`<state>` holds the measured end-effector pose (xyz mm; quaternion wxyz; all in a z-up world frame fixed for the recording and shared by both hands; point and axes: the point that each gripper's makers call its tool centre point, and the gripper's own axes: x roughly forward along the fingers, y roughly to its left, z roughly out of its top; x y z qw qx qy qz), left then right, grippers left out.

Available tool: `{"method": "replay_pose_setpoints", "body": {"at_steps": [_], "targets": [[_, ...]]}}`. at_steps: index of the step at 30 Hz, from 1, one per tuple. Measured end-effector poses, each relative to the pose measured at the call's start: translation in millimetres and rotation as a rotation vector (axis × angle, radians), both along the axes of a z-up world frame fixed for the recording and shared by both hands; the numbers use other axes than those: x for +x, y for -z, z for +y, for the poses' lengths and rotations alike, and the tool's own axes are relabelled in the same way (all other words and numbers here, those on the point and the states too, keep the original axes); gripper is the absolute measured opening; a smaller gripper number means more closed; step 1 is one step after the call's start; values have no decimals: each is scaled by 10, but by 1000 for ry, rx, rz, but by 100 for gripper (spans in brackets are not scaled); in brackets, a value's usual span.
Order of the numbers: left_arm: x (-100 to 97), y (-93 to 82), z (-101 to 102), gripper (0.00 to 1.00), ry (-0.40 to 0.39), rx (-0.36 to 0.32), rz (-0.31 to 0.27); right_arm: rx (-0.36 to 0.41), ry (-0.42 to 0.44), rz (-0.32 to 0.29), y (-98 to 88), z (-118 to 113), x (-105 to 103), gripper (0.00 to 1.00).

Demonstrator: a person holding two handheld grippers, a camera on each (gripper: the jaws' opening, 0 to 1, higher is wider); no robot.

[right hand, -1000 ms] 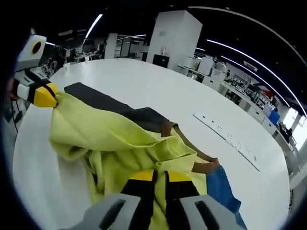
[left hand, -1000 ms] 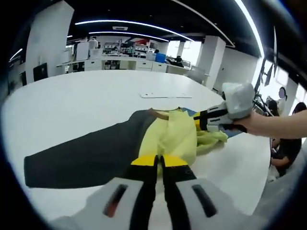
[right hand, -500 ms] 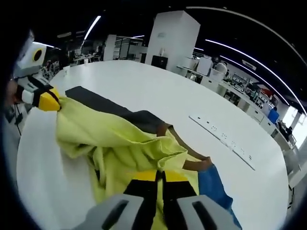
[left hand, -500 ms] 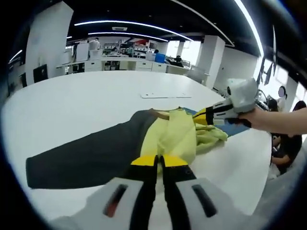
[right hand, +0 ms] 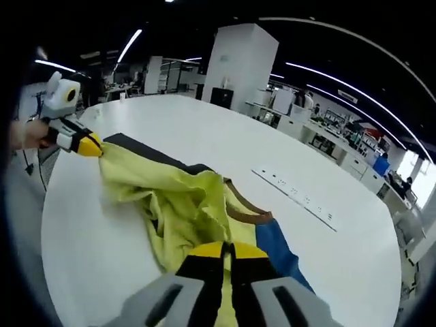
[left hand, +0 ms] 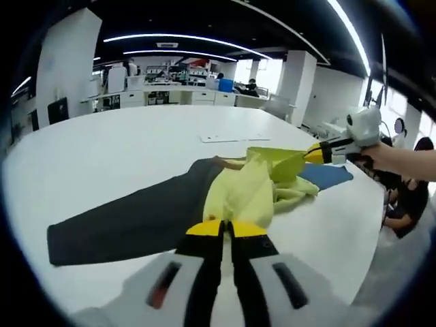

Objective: Fold the garment on the visible template until the final outline fits inside the template.

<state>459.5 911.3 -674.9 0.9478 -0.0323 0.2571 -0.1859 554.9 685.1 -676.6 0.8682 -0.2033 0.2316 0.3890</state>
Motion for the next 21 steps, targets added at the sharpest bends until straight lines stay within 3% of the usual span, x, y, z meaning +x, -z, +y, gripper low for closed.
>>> {"method": "replay_pose_setpoints", "body": {"at_steps": [9,21], "targets": [[-358,-24,156,1,27,58,24,36,-63,23,-128,-219,-727,0],[-837,117,125,1,113,126,108,49,-106,116,77,-419,-1644,0]]}}
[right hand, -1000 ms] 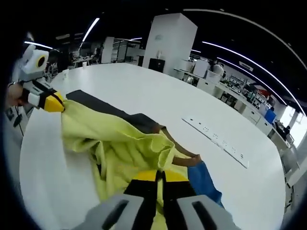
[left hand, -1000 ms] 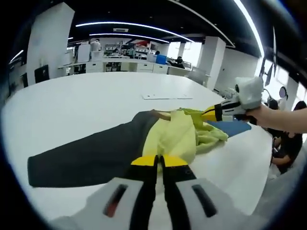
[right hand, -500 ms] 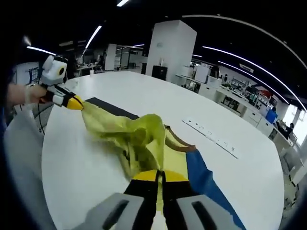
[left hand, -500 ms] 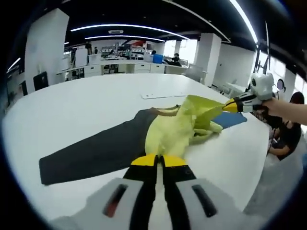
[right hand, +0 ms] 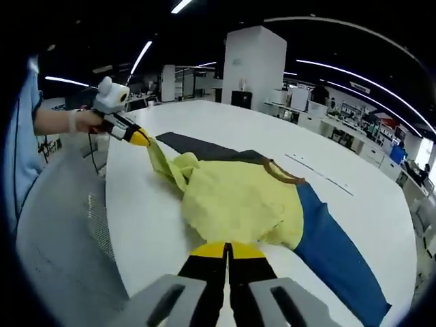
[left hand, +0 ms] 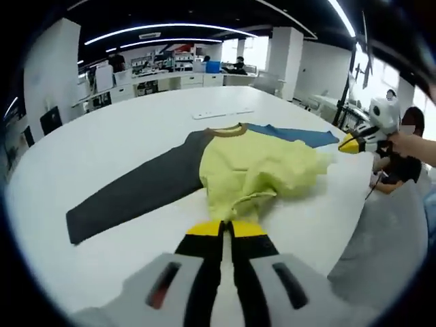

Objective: Fold the garment on the visible template until the final outline fits inside the template.

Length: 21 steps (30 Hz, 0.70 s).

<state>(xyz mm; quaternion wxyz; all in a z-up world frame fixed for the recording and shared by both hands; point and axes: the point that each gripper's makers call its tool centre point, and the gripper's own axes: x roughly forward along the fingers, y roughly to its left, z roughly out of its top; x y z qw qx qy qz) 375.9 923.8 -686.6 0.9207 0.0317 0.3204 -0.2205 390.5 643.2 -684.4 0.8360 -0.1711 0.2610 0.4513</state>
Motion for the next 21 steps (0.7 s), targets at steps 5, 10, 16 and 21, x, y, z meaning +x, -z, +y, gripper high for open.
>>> {"method": "replay_pose_setpoints", "body": {"at_steps": [5,10,16,21], "targets": [[-134,63,-35,1,17,2,29,3,18,34,133,-75,-203,0],[-167,97,-57,1,15,0,38,-55,30,47,350,-56,-152,2],[-158,93,-55,1,4,-16,35,-102,100,94,538,-38,78,15],[-143,87,-55,1,-4,-22,27,-91,172,159,721,-35,255,14]]}}
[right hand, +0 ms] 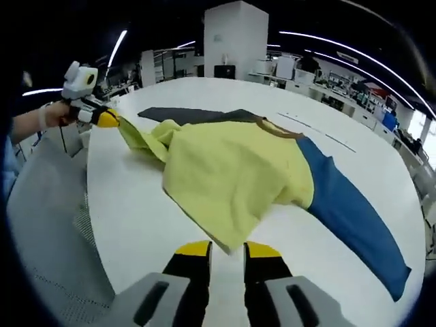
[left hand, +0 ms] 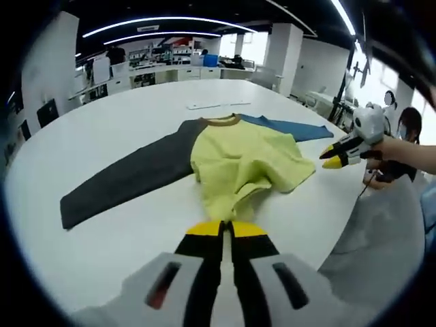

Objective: Fold the garment on the visible template until the final outline fits inside the template.

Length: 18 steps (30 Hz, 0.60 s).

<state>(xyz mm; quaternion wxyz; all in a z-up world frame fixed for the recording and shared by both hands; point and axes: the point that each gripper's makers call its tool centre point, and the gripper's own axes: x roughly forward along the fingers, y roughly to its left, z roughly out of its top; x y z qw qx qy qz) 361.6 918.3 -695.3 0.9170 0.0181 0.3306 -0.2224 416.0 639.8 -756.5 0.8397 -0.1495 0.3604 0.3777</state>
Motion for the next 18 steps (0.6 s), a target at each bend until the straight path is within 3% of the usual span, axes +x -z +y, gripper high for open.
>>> {"method": "replay_pose_setpoints", "body": {"at_steps": [6,9,18], "targets": [[-6,8,19,1,-16,-10,-2,-26,18,32,142,8,70,11],[-18,28,28,1,-18,-12,1,-28,13,41,179,37,50,5],[-74,103,88,0,-16,0,17,16,33,63,137,-31,-111,0]]}}
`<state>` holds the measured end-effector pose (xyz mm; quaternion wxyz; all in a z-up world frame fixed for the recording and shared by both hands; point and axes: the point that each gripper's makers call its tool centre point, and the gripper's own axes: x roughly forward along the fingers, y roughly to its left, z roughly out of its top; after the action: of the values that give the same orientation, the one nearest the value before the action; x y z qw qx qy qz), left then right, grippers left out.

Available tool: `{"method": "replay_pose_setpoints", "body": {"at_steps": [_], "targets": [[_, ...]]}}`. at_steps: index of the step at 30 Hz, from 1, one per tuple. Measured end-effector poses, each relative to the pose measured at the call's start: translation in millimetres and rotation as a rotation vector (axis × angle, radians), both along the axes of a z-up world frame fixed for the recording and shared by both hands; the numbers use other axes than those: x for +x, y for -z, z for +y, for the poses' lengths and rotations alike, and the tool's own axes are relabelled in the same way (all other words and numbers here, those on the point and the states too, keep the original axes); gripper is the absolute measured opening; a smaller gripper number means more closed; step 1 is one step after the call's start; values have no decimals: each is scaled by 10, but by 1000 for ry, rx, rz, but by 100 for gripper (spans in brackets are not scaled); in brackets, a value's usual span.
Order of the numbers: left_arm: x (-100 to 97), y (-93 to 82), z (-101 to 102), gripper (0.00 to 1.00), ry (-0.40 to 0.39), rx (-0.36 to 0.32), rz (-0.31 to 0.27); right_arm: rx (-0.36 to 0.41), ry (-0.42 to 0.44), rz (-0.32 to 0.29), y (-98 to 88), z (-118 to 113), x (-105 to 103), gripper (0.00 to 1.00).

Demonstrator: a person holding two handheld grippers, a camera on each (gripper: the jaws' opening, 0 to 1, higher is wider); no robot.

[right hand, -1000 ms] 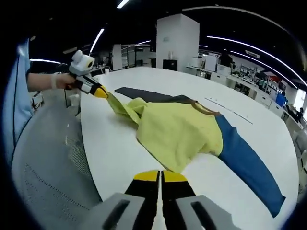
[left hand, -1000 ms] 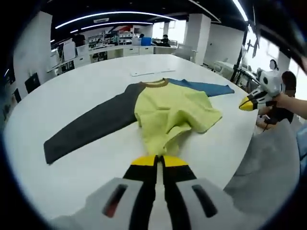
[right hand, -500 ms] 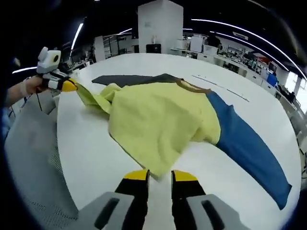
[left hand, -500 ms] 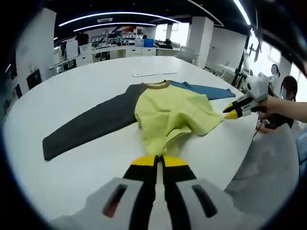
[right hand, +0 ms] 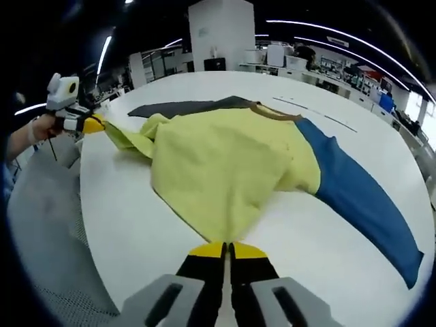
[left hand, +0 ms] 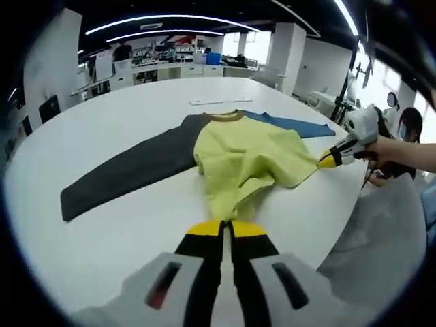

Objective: Fold the garment on the visible template until the final outline fits inside the template.

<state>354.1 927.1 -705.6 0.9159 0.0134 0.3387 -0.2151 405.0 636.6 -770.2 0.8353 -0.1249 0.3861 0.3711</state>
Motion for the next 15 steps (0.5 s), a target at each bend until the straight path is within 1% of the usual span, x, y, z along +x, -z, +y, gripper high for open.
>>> {"method": "replay_pose_setpoints", "body": {"at_steps": [4,7,12,13,15], "targets": [[-31,36,18,0,-1,0,10,35,12,12,-64,-20,-79,0],[-68,54,2,0,8,-2,19,36,0,5,-120,-56,-156,0],[-115,82,6,0,27,10,30,35,18,9,-175,-235,-262,0],[-122,87,6,0,31,12,32,28,27,11,-177,-297,-287,0],[-143,101,5,0,46,24,36,38,49,24,-194,-380,-337,0]]}}
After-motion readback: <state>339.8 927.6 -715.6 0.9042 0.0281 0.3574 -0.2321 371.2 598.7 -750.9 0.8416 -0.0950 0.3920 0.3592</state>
